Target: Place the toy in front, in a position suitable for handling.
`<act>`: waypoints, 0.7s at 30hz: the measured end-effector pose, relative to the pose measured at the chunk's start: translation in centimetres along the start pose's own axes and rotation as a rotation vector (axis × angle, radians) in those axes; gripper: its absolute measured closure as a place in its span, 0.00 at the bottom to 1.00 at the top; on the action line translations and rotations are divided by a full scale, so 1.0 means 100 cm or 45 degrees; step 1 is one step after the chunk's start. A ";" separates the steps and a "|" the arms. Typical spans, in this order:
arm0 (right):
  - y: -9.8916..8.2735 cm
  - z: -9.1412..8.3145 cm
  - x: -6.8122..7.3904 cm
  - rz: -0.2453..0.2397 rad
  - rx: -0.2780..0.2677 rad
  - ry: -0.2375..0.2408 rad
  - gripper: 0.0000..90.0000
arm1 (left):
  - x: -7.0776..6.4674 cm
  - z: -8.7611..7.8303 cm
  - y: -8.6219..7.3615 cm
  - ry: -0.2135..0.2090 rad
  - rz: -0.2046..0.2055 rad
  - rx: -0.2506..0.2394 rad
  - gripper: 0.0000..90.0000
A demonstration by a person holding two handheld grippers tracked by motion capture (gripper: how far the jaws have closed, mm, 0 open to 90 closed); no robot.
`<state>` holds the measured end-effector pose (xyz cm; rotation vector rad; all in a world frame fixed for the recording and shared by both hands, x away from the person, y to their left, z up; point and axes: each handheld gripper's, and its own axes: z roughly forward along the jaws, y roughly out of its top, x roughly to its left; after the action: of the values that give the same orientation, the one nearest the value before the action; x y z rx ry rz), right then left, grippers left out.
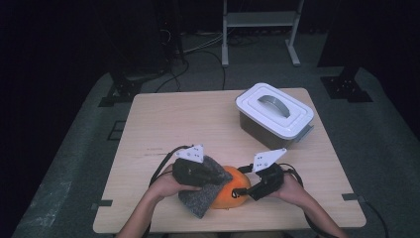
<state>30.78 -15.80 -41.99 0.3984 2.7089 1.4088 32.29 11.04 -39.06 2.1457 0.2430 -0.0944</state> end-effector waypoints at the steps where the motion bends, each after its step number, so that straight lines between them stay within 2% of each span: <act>1: 0.000 0.000 0.001 -0.023 -0.002 -0.018 0.47 | 0.001 -0.002 0.001 0.011 -0.005 -0.009 0.89; 3: 0.003 -0.002 0.000 -0.084 -0.009 -0.043 0.57 | 0.003 -0.006 0.003 0.020 -0.013 -0.030 0.89; 4: 0.005 -0.002 0.000 -0.097 -0.012 -0.051 0.58 | 0.003 -0.008 0.006 0.025 -0.010 -0.030 0.89; 8: 0.015 -0.003 0.003 -0.187 -0.045 -0.085 0.60 | 0.003 -0.017 0.017 0.046 0.022 -0.039 0.89; 10: 0.020 -0.002 0.006 -0.236 -0.035 -0.090 0.60 | 0.003 -0.019 0.023 0.046 0.029 -0.053 0.89; 12: 0.023 0.000 0.007 -0.261 -0.025 -0.079 0.60 | 0.003 -0.018 0.026 0.054 0.034 -0.037 0.89; 14: 0.021 0.001 0.007 -0.267 -0.020 -0.064 0.60 | 0.005 -0.014 0.025 0.065 0.034 0.004 0.89; 17: 0.013 -0.002 0.005 -0.264 -0.009 -0.058 0.61 | 0.009 -0.010 0.018 0.054 0.010 0.014 0.89; 21: -0.006 -0.011 0.001 -0.217 -0.013 -0.057 0.61 | 0.012 -0.011 0.009 0.050 -0.029 0.010 0.88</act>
<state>30.42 -16.96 -41.83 0.1903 2.6276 1.3513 33.59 11.66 -37.89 2.1541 0.2906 -0.0665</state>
